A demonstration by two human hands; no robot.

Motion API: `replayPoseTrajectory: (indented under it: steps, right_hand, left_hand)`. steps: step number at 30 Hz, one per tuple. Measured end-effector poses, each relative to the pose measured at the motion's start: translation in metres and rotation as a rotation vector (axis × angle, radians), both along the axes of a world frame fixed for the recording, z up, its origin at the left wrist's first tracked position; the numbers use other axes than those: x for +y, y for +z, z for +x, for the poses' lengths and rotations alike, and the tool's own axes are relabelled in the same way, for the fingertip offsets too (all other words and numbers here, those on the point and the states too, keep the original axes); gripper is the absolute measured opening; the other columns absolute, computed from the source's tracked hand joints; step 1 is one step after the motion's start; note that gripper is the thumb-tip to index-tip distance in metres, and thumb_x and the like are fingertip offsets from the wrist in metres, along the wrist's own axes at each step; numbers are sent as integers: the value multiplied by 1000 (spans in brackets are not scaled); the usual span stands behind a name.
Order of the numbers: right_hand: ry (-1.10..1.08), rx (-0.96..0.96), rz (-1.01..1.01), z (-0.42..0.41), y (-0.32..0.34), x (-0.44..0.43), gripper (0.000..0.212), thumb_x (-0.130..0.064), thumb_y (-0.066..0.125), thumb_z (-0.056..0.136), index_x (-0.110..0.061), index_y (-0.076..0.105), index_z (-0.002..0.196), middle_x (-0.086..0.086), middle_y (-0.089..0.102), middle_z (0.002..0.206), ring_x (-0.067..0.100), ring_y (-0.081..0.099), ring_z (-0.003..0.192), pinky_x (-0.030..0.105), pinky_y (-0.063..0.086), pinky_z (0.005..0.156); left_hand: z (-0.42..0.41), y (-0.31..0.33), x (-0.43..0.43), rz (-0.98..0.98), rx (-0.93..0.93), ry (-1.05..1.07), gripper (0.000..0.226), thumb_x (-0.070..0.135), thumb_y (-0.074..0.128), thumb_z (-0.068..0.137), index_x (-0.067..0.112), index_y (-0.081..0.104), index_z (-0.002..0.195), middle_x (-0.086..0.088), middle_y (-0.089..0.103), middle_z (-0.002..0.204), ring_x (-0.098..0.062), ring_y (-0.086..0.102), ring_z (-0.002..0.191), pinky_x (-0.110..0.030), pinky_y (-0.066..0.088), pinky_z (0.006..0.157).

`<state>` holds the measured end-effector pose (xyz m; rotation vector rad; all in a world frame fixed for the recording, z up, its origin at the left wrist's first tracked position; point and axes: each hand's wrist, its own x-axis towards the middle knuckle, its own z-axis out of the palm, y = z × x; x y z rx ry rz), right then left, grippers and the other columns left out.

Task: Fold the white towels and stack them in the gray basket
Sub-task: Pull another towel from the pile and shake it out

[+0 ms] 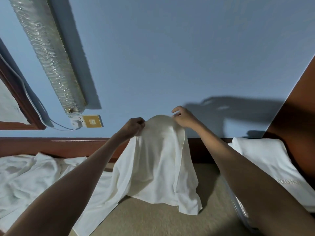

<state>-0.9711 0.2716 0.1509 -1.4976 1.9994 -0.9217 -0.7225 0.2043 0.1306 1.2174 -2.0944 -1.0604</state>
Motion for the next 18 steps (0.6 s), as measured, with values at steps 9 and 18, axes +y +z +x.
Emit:
replayPoseTrajectory:
  steps: [9, 18]
  right_hand:
    - [410, -103, 226, 40, -2, -5, 14, -37, 71, 94, -24, 68, 89, -11, 66, 91, 10, 62, 94, 30, 49, 89]
    - [332, -290, 7, 45, 6, -17, 20, -32, 68, 96, -21, 63, 79, 1, 56, 84, 19, 50, 85, 35, 43, 82]
  left_hand:
    - [8, 34, -8, -117, -94, -176, 17, 14, 62, 100, 13, 79, 102, 7, 75, 95, -7, 67, 87, -20, 49, 76]
    - [20, -8, 3, -283, -130, -62, 15, 15, 68, 95, 8, 82, 97, -2, 78, 89, -13, 71, 81, -31, 55, 75]
